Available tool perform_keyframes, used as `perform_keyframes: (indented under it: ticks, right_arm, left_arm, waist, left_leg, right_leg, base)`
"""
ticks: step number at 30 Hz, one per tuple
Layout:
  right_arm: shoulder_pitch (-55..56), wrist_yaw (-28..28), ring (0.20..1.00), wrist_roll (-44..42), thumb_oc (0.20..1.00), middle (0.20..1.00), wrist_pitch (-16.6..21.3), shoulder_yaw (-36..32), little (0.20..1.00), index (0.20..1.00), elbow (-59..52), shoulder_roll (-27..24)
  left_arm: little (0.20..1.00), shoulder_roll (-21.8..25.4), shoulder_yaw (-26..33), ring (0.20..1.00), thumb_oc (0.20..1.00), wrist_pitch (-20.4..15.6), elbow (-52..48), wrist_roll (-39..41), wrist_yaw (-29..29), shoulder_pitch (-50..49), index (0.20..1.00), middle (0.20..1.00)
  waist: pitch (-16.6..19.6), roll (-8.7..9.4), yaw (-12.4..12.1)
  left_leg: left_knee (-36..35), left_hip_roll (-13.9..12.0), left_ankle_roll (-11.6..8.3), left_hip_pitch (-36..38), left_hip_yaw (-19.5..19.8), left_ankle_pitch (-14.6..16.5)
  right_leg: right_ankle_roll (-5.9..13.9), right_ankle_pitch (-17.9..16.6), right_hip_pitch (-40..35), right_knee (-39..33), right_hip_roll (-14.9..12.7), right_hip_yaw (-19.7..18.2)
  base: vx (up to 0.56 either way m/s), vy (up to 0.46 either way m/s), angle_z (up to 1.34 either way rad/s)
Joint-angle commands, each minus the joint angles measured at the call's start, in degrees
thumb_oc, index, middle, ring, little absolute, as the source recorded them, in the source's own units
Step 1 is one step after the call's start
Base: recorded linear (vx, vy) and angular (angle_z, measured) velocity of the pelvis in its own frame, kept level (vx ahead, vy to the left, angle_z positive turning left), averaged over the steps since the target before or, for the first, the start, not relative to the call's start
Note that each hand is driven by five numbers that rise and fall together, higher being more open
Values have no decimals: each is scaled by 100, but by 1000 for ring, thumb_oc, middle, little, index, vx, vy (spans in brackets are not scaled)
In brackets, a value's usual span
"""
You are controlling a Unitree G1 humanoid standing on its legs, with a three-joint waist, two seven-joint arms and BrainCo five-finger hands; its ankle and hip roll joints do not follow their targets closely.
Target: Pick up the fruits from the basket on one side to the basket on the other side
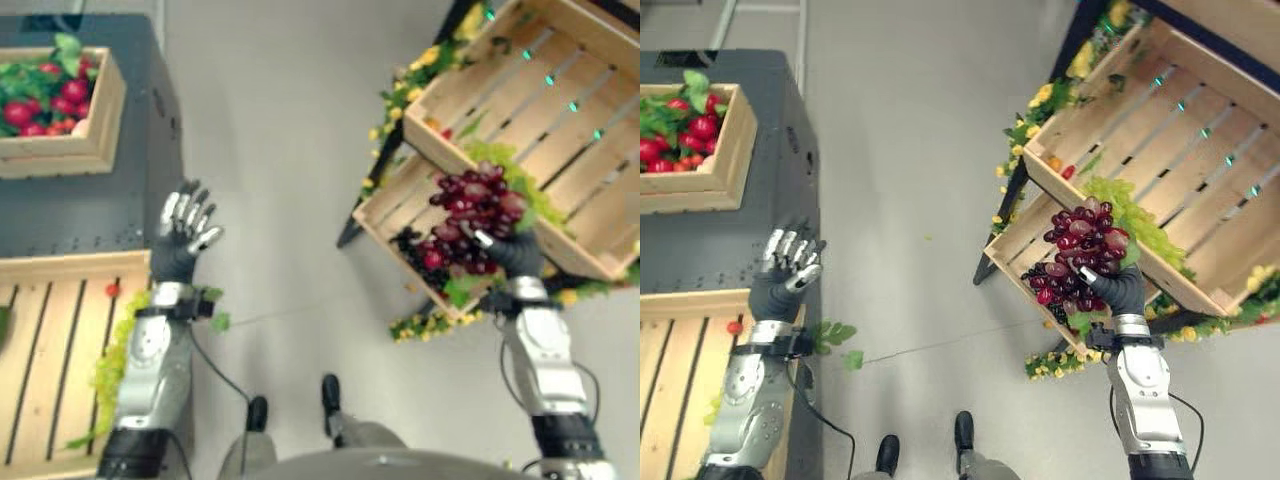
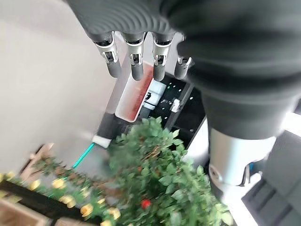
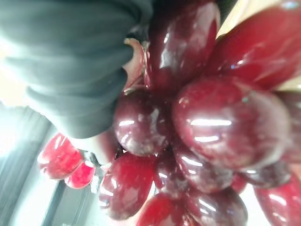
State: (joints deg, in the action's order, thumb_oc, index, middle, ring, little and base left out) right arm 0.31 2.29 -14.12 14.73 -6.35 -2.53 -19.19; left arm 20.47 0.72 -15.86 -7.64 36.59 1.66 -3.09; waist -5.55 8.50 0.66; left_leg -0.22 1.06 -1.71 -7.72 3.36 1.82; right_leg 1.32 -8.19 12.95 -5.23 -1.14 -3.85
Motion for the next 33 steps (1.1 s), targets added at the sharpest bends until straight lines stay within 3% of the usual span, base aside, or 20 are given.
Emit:
perform_keyframes:
  ticks: [1,9,20,28,33]
  right_arm:
    - [-225,-54,200,-132,200,200,362,-269,200,200,-563,-262]
    - [-287,-164,200,-365,200,200,300,-539,200,200,-983,-680]
    - [-685,159,200,-650,200,200,312,-993,200,200,-832,-1611]
    - [-864,330,200,-854,200,200,281,-1130,200,200,-358,-2264]
    - [-1150,583,200,-964,200,200,115,-1018,200,200,687,-3124]
  left_arm:
    - [1000,133,-38,1000,1000,-177,-187,-316,82,-18,1000,1000]
    - [1000,-4,-224,1000,1000,-14,-48,-269,218,-278,1000,1000]
    - [1000,6,-369,1000,1000,141,-44,-208,240,-448,1000,1000]
    - [1000,40,-497,1000,1000,186,-70,-122,250,-484,1000,1000]
    - [1000,121,-642,1000,1000,235,-134,-19,281,-567,1000,1000]
  waist:
    - [256,-204,-59]
    - [490,-269,29]
    - [633,-343,99]
    - [663,-356,110]
    - [656,-342,90]
  left_leg:
    - [-234,162,200,-260,228,-36]
    - [-385,239,211,176,170,122]
    - [-431,171,177,385,98,236]
    - [-439,154,157,399,82,250]
    - [-441,154,135,413,66,257]
  right_leg:
    - [484,857,-160,328,50,174]
    - [415,960,-556,109,94,118]
    - [411,1085,-776,78,91,63]
    - [421,1102,-796,72,91,19]
    - [432,1100,-813,77,78,-10]
  base:
    - [123,43,-19]
    - [92,18,-1]
    - [55,5,0]
    - [27,4,0]
    - [0,0,0]
